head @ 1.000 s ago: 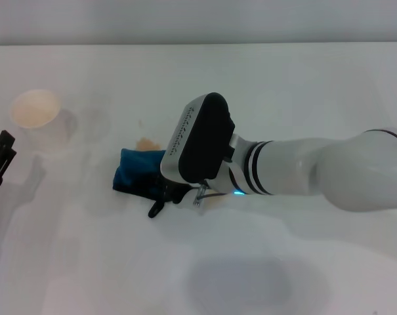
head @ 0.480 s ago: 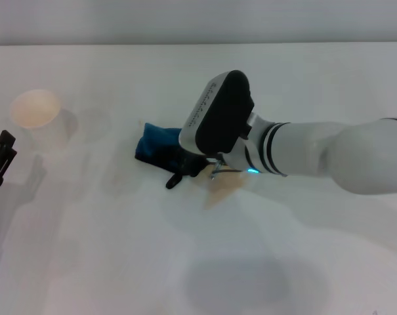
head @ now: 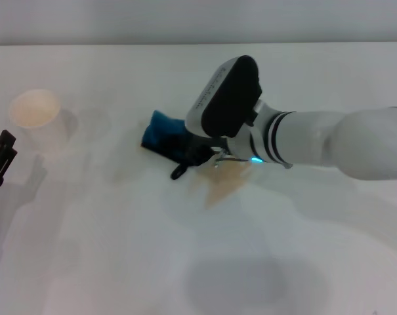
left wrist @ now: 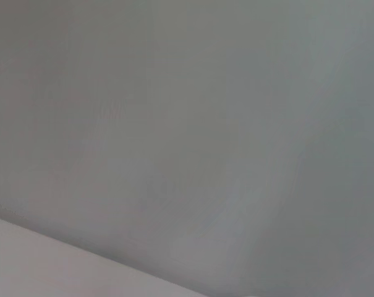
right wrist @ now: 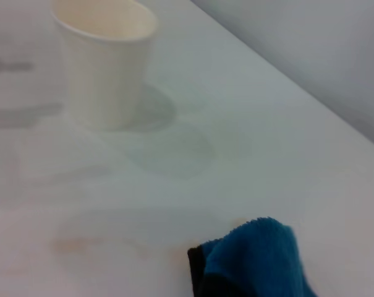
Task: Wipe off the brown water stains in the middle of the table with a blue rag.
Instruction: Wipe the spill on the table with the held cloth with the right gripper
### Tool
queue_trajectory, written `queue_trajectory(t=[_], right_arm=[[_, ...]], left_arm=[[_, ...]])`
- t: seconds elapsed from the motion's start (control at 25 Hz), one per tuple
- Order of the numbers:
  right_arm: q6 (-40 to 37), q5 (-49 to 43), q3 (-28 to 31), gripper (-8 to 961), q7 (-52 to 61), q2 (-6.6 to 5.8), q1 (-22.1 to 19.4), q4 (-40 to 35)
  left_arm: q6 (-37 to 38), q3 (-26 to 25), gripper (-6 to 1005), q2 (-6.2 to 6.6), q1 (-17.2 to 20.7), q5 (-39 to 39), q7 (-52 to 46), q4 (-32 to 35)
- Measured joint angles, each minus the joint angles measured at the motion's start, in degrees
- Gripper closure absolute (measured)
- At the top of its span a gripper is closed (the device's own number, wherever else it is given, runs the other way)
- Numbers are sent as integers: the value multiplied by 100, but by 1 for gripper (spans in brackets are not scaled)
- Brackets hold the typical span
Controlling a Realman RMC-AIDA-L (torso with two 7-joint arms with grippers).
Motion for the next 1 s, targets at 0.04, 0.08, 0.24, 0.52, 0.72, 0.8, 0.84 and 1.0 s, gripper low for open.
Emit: queue_trajectory(t=[0.04, 0.08, 0.24, 0.52, 0.72, 0.8, 0.84, 1.0], right_arm=[[-97, 23, -18, 848, 1, 1, 10, -91], [-150, 33, -38, 848, 1, -1, 17, -148], [-397, 64, -227, 849, 2, 0, 52, -473], [-856, 100, -638, 849, -10, -1, 229, -837], [-1177, 60, -658, 849, -94, 0, 238, -1137], [-1233, 58, -655, 849, -187, 0, 246, -1219], [-1237, 58, -655, 849, -222, 0, 246, -1236], [-1048, 86, -652, 849, -247, -1, 249, -1117]], left_arm=[[2, 0, 122, 0, 0, 0, 0, 0], [4, 0, 122, -1, 0, 0, 0, 0], [9, 0, 121, -6, 0, 0, 0, 1], [12, 0, 121, -9, 0, 0, -4, 2], [12, 0, 122, -2, 10, 0, -20, 4], [12, 6, 122, 4, 15, 0, -58, 9], [12, 14, 122, 7, 13, 0, -81, 12], [12, 30, 122, 6, -10, 10, -89, 27]])
